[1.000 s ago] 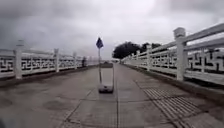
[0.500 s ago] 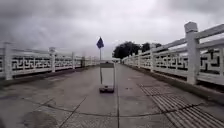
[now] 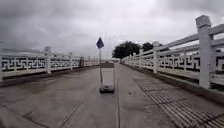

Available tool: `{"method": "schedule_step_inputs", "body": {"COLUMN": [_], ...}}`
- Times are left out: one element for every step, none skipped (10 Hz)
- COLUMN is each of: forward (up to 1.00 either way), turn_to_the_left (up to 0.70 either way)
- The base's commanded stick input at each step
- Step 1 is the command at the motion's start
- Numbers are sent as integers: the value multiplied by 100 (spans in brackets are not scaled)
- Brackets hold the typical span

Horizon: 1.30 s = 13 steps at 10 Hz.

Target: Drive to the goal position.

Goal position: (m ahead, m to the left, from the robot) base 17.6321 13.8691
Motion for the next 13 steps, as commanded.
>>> {"method": "schedule_step_inputs", "body": {"forward": [69,69,69,69,69,69,69,69,69,69,69,69,69], "turn_to_the_left": [1,1,1,1,1,1,1,1,5,11,14,14,14]}}
